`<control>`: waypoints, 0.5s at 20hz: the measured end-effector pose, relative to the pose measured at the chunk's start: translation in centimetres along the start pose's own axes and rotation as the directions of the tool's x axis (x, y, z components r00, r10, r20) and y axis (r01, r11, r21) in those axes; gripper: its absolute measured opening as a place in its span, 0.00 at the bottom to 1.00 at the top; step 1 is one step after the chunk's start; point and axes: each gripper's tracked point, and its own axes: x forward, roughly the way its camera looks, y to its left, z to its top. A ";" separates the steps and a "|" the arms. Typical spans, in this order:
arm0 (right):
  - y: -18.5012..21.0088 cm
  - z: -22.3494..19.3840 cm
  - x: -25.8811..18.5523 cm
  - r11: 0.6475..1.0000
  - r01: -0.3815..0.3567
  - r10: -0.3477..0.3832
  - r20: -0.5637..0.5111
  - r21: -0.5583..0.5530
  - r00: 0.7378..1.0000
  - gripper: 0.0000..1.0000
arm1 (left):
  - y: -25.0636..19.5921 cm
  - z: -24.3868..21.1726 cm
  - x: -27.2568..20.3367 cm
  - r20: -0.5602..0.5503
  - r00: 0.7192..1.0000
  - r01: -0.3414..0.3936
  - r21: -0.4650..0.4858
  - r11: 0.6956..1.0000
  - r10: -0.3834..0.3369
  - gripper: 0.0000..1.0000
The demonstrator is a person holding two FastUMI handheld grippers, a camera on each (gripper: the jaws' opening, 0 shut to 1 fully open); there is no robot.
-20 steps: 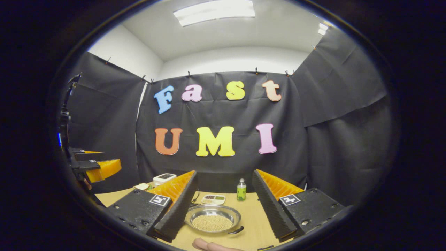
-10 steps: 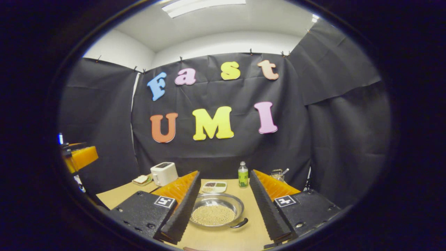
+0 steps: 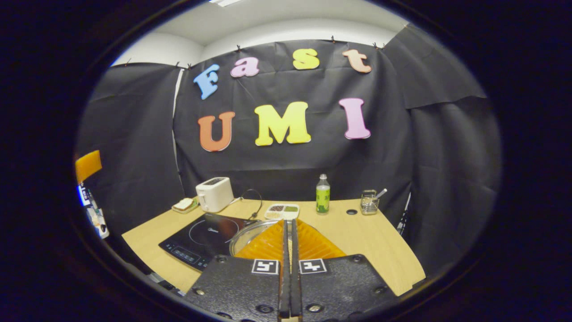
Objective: First push the handle of the pot to place it horizontally, then grasp the pot with both hands and set it on the induction cooktop.
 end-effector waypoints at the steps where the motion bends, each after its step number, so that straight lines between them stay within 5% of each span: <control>1: 0.2 -1.1 0.7 1.000 -0.003 0.003 -0.029 -0.012 1.000 0.04 | 0.4 -0.1 0.1 -0.001 1.000 -0.008 -0.006 1.000 0.008 0.95; 10: 0.2 -10.3 4.4 0.995 -0.026 0.001 -0.251 -0.098 0.968 0.04 | 1.6 -1.2 -0.3 -0.009 1.000 -0.007 -0.012 1.000 0.007 0.95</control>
